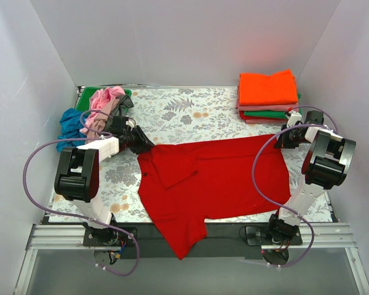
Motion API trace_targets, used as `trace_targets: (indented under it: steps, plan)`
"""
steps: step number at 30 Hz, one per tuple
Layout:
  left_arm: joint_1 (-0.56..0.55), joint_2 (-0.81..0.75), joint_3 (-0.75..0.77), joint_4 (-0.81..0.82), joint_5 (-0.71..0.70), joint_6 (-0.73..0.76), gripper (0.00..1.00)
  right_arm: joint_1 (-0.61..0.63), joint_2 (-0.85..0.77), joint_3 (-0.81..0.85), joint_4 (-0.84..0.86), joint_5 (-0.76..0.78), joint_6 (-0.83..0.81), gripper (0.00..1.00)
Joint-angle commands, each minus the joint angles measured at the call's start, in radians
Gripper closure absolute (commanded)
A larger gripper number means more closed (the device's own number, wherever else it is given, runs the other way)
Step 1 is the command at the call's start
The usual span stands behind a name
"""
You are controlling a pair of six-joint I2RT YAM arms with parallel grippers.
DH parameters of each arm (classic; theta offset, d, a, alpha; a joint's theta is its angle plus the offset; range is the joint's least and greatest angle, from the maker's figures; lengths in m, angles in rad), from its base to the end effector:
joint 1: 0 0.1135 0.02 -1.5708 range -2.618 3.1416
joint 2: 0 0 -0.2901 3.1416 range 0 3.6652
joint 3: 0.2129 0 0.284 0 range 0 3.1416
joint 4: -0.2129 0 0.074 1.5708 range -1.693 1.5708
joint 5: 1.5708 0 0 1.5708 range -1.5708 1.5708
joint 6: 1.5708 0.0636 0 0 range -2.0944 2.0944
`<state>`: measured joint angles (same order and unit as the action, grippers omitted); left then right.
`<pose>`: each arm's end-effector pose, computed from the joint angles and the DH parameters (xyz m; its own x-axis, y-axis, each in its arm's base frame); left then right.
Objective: Fold and stack the t-shirts
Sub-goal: Fold the tshirt
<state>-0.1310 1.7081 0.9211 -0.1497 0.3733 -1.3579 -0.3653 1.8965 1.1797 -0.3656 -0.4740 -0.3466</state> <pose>0.3708 -0.0723 0.1393 -0.4970 -0.8525 0.1620 -0.7097 0.2920 -0.6412 0.4053 -0.1239 0.1359 -0.8158 -0.0116 -0.5782 -0.1694 0.9607 0.2197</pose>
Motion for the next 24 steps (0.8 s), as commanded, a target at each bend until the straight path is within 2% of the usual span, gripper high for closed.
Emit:
trace_targets:
  steps: [1,4,6,7,11,16,24]
  plan:
    - [-0.005,0.001,0.041,-0.007,-0.034,-0.001,0.68,-0.009,-0.002,-0.017,0.014,0.020,-0.015,0.94]
    - [-0.007,0.019,0.048,-0.016,-0.042,0.000,0.72,-0.009,-0.002,-0.017,0.014,0.020,-0.015,0.94]
    - [-0.007,0.024,0.044,-0.016,-0.042,-0.001,0.93,-0.009,-0.004,-0.017,0.013,0.020,-0.015,0.94]
    - [-0.007,0.018,0.042,-0.016,-0.048,-0.001,1.00,-0.009,-0.002,-0.017,0.013,0.020,-0.015,0.94]
    - [-0.007,-0.025,0.016,-0.020,-0.097,-0.001,1.00,-0.009,-0.005,-0.014,0.017,0.037,-0.012,0.94]
    - [-0.004,-0.047,-0.017,-0.037,-0.164,-0.009,1.00,-0.009,-0.013,-0.017,0.031,0.086,0.000,0.99]
    - [0.010,-0.071,-0.079,-0.011,-0.188,-0.029,1.00,-0.009,-0.011,-0.017,0.037,0.091,0.004,0.99]
